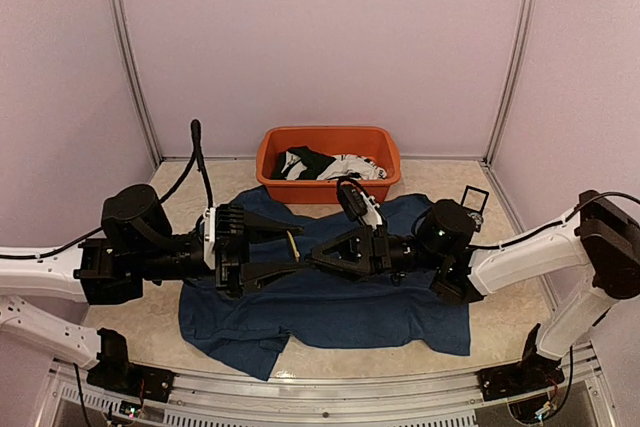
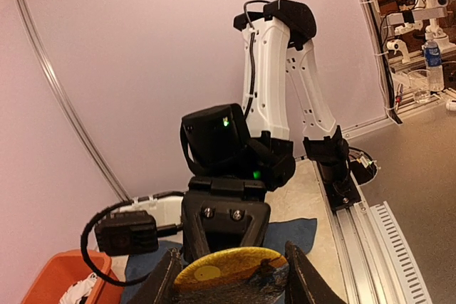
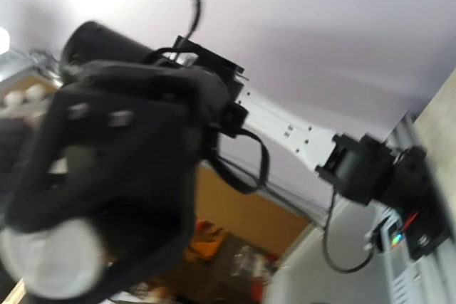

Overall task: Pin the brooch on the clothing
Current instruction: Pass from the left arm to the right

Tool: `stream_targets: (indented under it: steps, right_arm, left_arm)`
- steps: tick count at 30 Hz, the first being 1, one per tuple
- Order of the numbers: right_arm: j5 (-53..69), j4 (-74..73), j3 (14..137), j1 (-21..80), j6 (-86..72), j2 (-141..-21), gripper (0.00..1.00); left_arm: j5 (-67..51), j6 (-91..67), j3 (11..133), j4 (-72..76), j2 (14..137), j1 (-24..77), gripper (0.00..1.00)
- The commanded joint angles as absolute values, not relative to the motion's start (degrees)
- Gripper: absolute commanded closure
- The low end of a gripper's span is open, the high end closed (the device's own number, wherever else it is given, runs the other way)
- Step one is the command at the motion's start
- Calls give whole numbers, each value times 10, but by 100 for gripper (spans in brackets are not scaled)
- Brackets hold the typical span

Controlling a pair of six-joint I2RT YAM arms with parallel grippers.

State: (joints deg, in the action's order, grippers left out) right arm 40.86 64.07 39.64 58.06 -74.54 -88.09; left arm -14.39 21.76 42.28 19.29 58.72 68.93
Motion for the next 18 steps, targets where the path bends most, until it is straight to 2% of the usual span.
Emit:
stream_targets:
  steps: [1,6,9,18]
  right_arm:
    - [422,921,400,588,-889,-945,55]
    - [411,1036,425,599,-950,-1009,62]
    - [405,1040,436,606,-950,-1023,63]
    - [381,1041,433,612,-893,-966,62]
  left_arm:
    - [-167,249,413,222,580,694,64]
    - [-173,261,407,239,588,693,64]
    - [-177,263,400,256,594,693,64]
    - [-176,257,374,310,594,694,64]
